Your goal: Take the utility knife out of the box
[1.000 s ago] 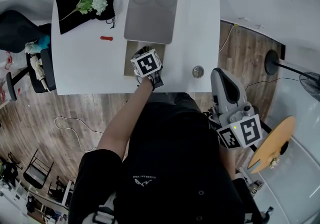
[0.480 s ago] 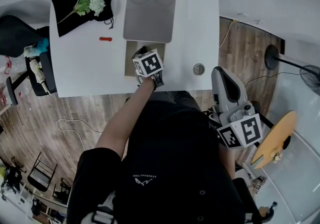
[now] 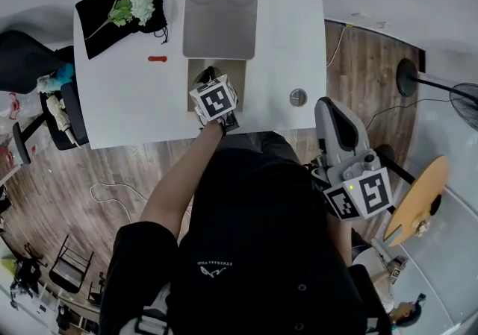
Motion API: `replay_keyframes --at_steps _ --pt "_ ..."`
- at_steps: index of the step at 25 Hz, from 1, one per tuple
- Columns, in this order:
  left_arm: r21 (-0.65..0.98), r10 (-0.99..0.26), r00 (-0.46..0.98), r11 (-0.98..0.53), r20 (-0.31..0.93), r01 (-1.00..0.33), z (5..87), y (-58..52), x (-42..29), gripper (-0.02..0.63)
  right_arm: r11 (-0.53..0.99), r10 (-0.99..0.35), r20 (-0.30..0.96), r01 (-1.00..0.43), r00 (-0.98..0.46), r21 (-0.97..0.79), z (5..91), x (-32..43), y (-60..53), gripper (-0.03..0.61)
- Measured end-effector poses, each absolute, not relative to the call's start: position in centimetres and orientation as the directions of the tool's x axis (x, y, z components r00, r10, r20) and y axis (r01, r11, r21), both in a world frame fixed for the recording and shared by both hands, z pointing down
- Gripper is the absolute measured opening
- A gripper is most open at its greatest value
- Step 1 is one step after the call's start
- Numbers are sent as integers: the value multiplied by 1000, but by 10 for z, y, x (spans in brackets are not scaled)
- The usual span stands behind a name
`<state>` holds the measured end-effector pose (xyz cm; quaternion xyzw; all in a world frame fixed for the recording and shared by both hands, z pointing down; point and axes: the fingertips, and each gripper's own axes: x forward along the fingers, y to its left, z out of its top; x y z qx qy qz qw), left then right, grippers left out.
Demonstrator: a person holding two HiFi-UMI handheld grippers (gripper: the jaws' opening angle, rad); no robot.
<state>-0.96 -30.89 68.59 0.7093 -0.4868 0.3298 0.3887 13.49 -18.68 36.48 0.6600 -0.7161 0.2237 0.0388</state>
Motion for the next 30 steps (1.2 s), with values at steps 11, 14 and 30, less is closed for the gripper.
replay_keyframes --at_steps 11,14,30 --pt "249 -523 400 -337 753 -908 633 -310 -11 63 1 -945 314 -960 -93 -281 362 123 -168 5" --pt "244 -547 436 -389 715 -888 615 -311 -11 63 4 -949 301 -959 -93 -283 362 116 -164 5" --pt "207 -686 594 -565 421 -799 469 -310 -36 63 136 -948 237 -946 -210 -293 363 81 -173 5"
